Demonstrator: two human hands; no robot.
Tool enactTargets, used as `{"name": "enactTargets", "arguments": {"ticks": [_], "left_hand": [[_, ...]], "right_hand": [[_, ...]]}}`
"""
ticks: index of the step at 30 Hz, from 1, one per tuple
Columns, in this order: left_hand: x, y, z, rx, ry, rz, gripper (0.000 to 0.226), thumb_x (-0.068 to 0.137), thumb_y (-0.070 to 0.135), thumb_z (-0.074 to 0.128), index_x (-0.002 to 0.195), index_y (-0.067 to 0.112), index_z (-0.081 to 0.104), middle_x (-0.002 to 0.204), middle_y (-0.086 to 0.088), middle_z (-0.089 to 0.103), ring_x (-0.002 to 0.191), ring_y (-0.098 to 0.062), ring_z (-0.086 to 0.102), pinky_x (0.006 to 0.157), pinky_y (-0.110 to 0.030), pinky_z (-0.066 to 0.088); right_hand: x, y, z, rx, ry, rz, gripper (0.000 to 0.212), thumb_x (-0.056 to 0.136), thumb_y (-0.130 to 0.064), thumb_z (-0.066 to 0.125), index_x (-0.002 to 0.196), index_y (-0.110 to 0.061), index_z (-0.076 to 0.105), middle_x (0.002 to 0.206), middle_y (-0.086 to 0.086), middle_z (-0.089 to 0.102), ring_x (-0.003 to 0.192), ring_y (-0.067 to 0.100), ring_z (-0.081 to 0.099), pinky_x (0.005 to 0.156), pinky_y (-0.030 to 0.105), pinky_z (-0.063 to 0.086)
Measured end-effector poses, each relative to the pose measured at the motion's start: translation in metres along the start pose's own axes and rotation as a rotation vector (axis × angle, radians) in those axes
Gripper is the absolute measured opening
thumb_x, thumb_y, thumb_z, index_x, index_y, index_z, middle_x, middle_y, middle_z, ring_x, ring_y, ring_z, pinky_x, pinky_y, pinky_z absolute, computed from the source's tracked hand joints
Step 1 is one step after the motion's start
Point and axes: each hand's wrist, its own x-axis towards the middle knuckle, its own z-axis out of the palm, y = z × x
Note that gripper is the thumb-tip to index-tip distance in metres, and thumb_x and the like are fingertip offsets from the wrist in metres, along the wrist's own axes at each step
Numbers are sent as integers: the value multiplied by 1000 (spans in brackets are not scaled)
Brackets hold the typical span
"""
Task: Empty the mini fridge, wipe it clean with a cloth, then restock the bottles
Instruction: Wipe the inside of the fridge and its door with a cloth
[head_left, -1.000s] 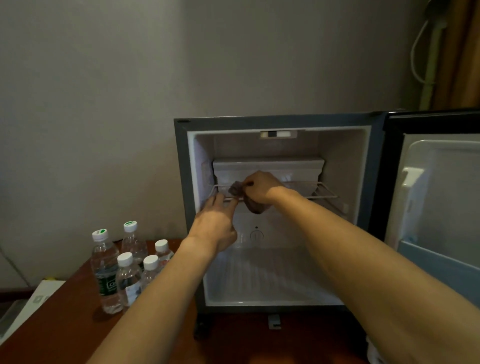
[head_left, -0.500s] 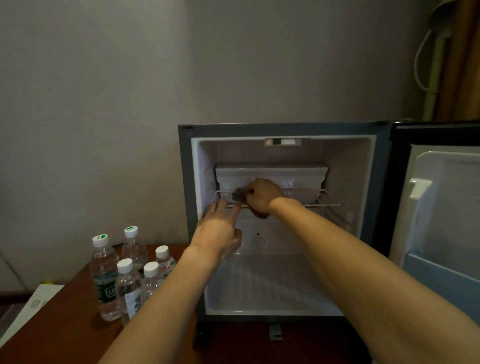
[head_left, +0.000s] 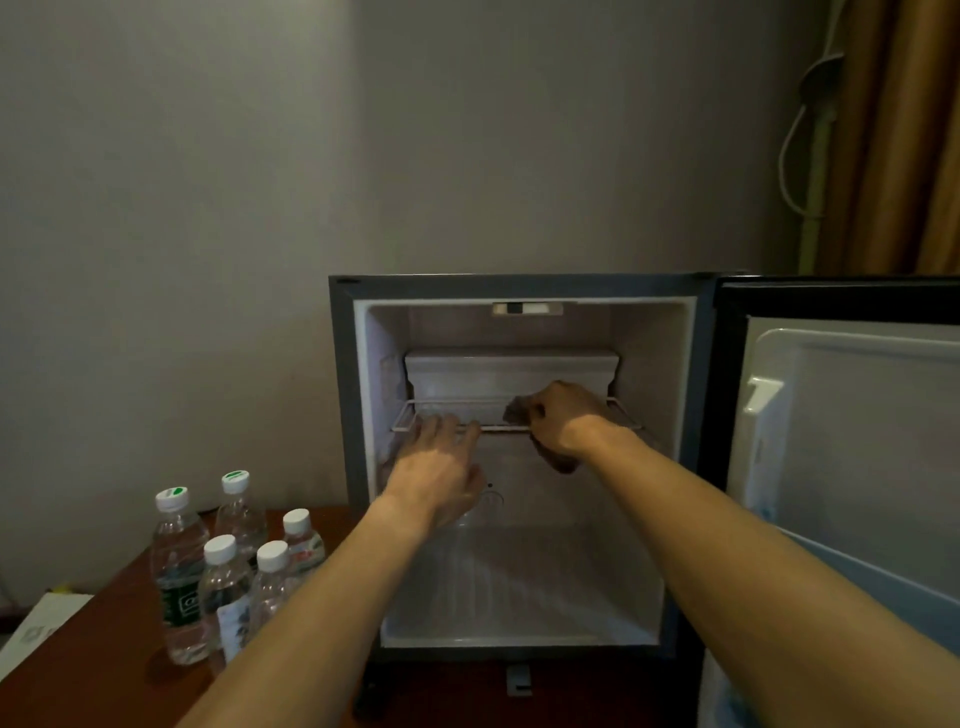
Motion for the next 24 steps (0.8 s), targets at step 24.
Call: {"name": "enactTargets", "arguments": {"ticks": [24], "left_hand": [[13, 13, 5, -123, 50, -76, 49, 99, 42, 34, 142, 23, 49, 134, -9, 56, 122, -34, 48, 103, -42, 40]], "right_hand": [[7, 3, 0, 124, -30, 103, 33, 99, -33, 49, 124, -23, 68, 125, 7, 65, 103, 29, 63, 84, 31, 51]]}}
